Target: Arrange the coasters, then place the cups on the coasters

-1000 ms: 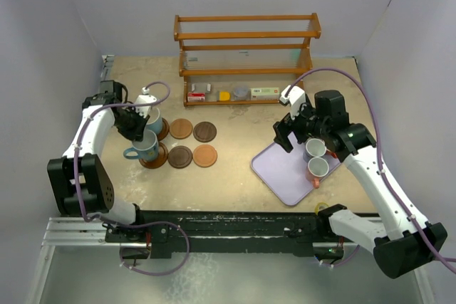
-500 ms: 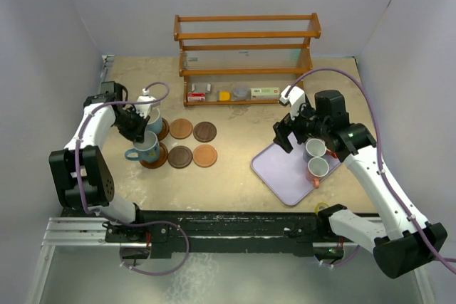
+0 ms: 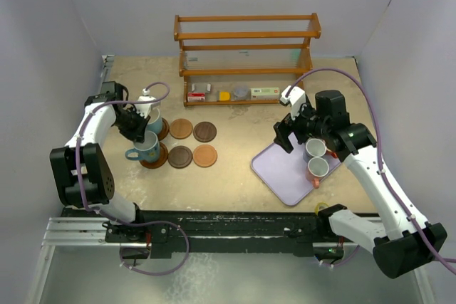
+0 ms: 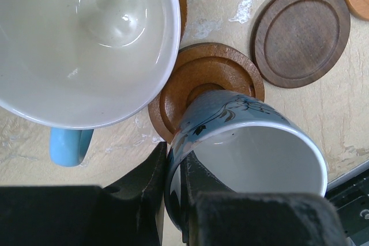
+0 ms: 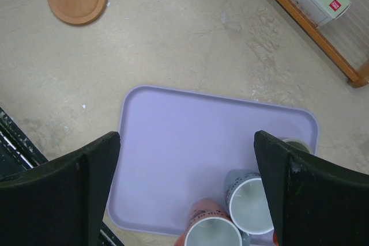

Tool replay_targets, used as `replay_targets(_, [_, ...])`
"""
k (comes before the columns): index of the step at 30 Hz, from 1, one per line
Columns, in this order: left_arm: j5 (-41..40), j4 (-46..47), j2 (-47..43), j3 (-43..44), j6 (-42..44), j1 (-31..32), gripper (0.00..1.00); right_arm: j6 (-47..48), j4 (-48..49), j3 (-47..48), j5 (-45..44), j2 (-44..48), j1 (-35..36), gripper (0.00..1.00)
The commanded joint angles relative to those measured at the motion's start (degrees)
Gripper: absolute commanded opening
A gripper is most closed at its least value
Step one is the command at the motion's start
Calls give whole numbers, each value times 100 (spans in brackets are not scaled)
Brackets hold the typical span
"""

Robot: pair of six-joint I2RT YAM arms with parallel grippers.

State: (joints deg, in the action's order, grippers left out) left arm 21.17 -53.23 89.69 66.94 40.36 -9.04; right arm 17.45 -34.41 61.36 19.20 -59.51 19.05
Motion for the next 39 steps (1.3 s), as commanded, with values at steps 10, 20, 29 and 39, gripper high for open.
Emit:
replay_targets(10, [147, 160, -40, 11, 168, -63, 8, 80, -2, -19, 172, 38, -50, 100])
replay_targets(20, [46, 284, -142, -150, 126, -63, 10, 84, -17, -10, 204, 27, -68, 100])
replay_targets(29, [1, 255, -225, -215, 138, -63, 15, 91, -31, -10, 220, 9, -77, 100])
replay_targets(39, [-85, 63, -553, -74, 126, -63, 33, 120, -76, 20, 238, -17, -86, 100])
